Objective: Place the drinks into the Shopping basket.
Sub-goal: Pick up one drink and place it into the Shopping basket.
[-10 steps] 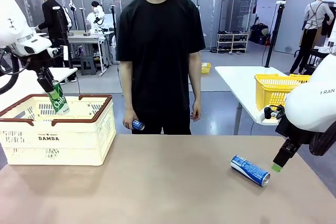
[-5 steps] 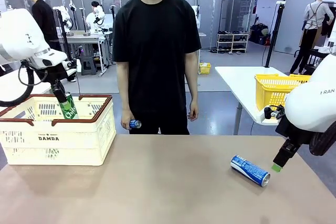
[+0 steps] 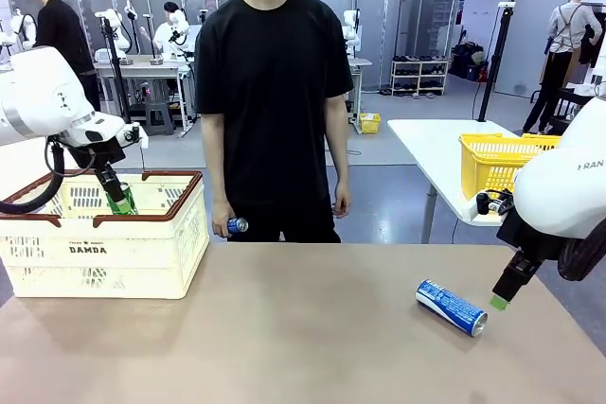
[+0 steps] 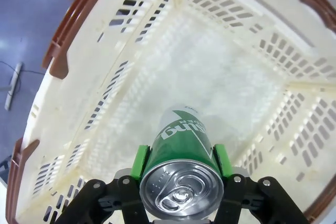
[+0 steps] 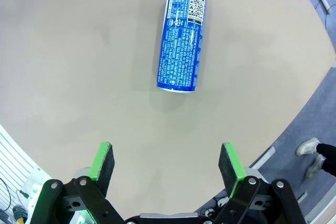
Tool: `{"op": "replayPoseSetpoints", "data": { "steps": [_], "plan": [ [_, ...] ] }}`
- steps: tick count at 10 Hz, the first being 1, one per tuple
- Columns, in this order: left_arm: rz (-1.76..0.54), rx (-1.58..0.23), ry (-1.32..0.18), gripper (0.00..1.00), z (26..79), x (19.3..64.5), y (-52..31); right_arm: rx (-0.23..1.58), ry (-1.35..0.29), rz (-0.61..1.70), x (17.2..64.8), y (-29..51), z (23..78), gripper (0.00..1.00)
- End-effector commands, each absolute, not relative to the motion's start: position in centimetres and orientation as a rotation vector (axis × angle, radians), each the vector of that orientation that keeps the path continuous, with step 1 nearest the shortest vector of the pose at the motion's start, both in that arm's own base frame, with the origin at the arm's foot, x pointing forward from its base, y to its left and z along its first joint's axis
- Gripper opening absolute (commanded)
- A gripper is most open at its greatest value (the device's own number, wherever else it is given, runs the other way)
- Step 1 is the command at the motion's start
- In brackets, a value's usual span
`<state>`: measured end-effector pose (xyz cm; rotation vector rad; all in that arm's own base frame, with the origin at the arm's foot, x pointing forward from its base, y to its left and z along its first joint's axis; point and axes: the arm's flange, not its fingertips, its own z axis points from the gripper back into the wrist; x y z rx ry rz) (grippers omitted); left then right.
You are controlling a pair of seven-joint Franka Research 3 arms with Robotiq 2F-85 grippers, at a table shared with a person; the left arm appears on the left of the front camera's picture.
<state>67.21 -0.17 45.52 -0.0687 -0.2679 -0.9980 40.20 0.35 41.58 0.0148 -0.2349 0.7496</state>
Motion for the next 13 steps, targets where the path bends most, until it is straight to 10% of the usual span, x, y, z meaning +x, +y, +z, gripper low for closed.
{"op": "replayPoseSetpoints", "data": {
  "steps": [1, 13],
  "plan": [
    [-0.940, -0.051, -0.265, 0.58, 44.4, 67.2, 0.1, 0.016, -0.232, 0.758, 40.1, 0.2, 41.6, 1.00],
    [-0.864, -0.061, -0.165, 0.58, 38.8, 68.3, 3.4, 0.016, -0.232, 0.758, 40.1, 0.2, 41.6, 1.00]
  ]
}}
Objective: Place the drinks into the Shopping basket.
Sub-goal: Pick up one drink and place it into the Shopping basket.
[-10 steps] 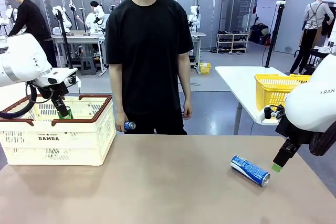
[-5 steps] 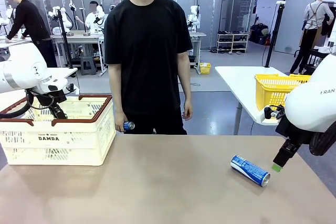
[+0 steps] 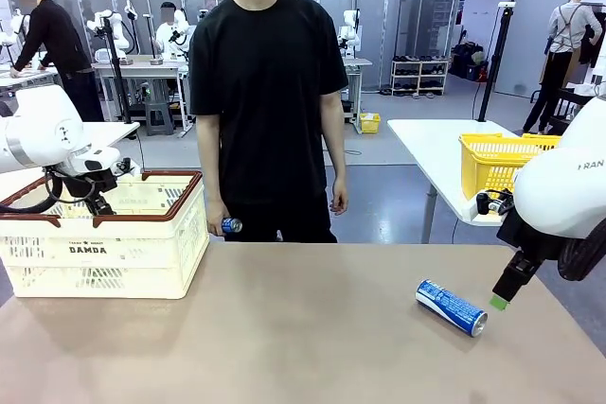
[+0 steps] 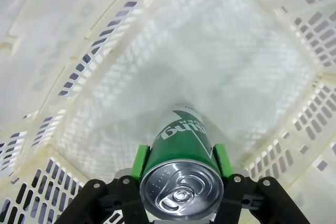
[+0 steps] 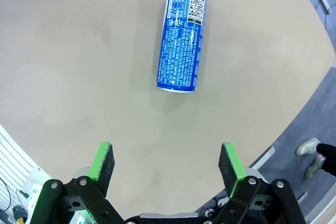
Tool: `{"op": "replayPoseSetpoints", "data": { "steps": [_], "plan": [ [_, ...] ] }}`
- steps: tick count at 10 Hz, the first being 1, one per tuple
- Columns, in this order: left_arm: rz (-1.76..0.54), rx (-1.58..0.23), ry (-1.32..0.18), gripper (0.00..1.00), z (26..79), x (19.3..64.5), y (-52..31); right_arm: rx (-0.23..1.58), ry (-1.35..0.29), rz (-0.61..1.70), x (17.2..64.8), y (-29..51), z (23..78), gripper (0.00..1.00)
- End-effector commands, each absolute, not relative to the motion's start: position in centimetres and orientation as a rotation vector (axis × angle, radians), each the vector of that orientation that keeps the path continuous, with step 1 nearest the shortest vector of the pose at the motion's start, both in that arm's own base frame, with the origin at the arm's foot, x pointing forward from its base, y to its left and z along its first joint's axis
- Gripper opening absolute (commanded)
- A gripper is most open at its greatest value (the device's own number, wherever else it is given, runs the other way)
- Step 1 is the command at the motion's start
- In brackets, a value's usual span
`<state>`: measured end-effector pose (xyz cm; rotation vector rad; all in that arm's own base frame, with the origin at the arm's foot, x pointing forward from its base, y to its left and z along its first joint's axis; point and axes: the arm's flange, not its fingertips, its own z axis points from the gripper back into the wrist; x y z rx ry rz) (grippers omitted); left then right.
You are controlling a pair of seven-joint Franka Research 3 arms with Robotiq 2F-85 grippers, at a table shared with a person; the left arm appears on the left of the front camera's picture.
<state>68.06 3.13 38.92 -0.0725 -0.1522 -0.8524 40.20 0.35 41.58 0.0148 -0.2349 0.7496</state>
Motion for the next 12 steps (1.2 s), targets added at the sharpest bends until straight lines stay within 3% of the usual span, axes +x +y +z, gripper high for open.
{"op": "replayPoseSetpoints", "data": {
  "steps": [1, 8, 9, 12],
  "plan": [
    [-0.864, -0.046, -0.155, 0.58, 38.5, 68.5, 3.5, 0.016, -0.232, 0.758, 40.1, 0.2, 41.6, 1.00],
    [-0.886, -0.101, -0.172, 0.58, 36.8, 68.5, 3.0, 0.016, -0.232, 0.758, 40.1, 0.2, 41.6, 1.00],
    [-0.897, -0.103, -0.166, 0.61, 36.9, 68.4, 3.0, 0.016, -0.232, 0.758, 40.1, 0.2, 41.6, 1.00],
    [-0.913, -0.093, -0.167, 0.91, 37.4, 68.4, 2.9, 0.016, -0.232, 0.758, 40.1, 0.2, 41.6, 1.00]
  ]
}}
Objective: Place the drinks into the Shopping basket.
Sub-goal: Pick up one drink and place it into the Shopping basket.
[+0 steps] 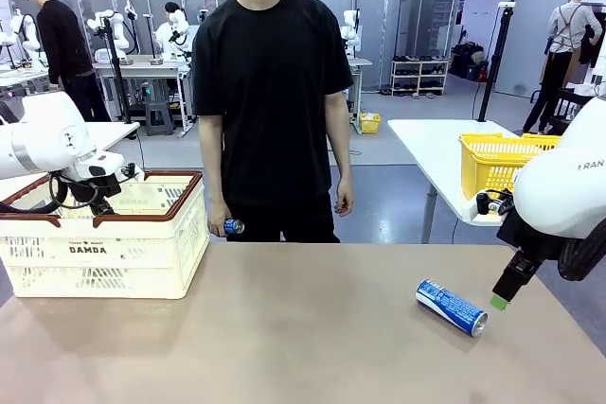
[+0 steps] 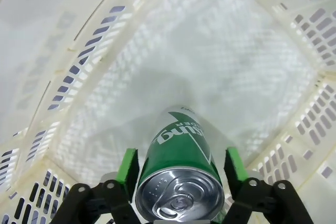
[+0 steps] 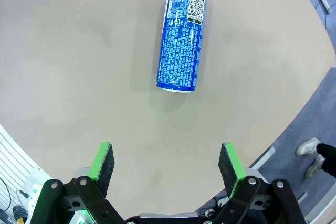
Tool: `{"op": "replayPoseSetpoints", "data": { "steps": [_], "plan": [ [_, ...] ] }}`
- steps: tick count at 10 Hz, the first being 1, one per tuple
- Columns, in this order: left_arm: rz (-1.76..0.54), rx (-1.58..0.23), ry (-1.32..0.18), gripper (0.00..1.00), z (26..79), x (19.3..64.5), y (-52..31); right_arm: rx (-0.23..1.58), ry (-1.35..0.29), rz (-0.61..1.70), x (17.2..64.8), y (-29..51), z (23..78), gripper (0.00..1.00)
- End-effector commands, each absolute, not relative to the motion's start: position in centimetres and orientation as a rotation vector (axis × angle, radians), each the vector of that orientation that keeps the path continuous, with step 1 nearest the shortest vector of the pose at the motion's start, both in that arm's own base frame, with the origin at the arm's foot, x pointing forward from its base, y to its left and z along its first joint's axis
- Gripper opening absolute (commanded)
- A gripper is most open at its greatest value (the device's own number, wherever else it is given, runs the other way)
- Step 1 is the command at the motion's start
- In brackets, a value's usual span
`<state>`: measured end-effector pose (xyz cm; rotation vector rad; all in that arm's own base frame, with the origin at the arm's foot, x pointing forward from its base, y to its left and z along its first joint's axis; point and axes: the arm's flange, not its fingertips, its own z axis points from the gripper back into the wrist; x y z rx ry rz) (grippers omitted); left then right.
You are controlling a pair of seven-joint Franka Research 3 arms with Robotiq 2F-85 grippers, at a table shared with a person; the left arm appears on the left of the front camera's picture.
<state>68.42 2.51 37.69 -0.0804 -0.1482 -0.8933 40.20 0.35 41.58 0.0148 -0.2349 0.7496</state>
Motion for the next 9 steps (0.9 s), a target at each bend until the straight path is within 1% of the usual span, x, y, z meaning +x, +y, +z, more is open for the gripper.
{"op": "replayPoseSetpoints", "data": {
  "steps": [1, 6, 9],
  "plan": [
    [-0.916, -0.083, -0.184, 1.00, 37.9, 68.4, 3.0, 0.016, -0.232, 0.758, 40.1, 0.2, 41.6, 1.00],
    [-0.927, -0.061, -0.203, 1.00, 41.1, 67.1, 2.7, 0.016, -0.232, 0.758, 40.1, 0.2, 41.6, 1.00],
    [-0.930, -0.037, -0.227, 1.00, 44.3, 66.4, 2.8, 0.016, -0.232, 0.758, 40.1, 0.2, 41.6, 1.00]
  ]
}}
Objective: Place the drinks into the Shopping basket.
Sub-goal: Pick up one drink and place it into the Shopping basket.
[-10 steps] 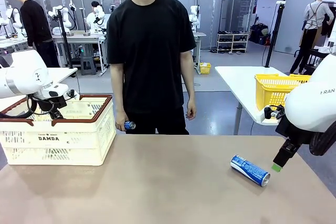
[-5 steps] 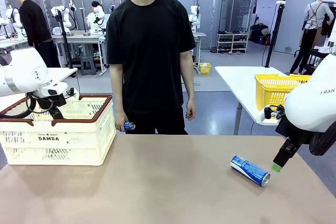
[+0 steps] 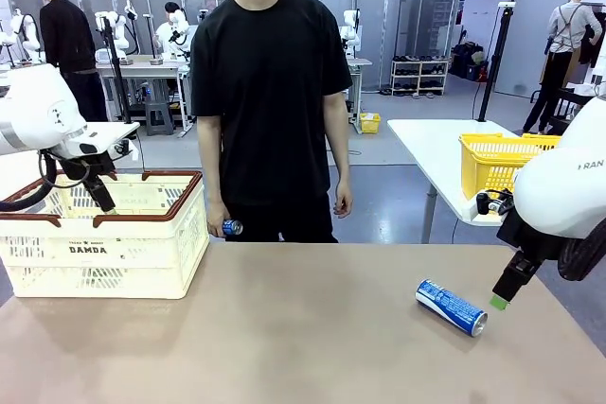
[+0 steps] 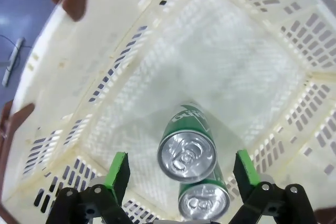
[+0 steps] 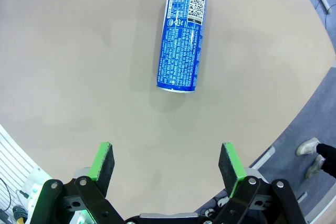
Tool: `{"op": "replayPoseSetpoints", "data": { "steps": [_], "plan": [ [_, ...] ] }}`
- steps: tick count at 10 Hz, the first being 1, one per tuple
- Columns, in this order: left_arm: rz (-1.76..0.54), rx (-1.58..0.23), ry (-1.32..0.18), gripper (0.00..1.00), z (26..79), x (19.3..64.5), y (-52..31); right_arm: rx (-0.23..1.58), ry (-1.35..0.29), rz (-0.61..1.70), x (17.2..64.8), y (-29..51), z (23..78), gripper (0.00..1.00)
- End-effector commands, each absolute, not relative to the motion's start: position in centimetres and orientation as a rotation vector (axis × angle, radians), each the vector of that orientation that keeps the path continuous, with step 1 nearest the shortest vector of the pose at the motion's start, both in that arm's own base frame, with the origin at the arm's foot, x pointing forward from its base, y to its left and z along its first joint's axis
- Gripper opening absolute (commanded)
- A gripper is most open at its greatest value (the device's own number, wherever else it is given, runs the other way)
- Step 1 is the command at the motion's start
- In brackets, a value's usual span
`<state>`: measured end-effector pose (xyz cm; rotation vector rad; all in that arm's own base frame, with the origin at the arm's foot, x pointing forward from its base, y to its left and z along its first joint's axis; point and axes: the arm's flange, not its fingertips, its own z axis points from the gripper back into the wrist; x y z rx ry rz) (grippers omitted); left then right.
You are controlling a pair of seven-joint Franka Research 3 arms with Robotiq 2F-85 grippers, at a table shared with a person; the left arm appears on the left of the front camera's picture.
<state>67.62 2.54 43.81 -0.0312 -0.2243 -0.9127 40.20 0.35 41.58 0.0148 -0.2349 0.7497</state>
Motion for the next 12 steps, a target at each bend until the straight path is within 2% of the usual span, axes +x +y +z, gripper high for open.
{"op": "replayPoseSetpoints", "data": {
  "steps": [1, 5, 12],
  "plan": [
    [-0.950, -0.032, -0.225, 1.00, 45.8, 65.8, 2.5, 0.016, -0.232, 0.758, 40.1, 0.2, 41.6, 1.00],
    [-0.989, 0.015, -0.256, 1.00, 49.7, 64.3, 1.8, 0.016, -0.232, 0.758, 40.1, 0.2, 41.6, 1.00],
    [-0.970, 0.008, -0.274, 1.00, 50.2, 65.4, 1.6, 0.016, -0.232, 0.758, 40.1, 0.2, 41.6, 1.00]
  ]
}}
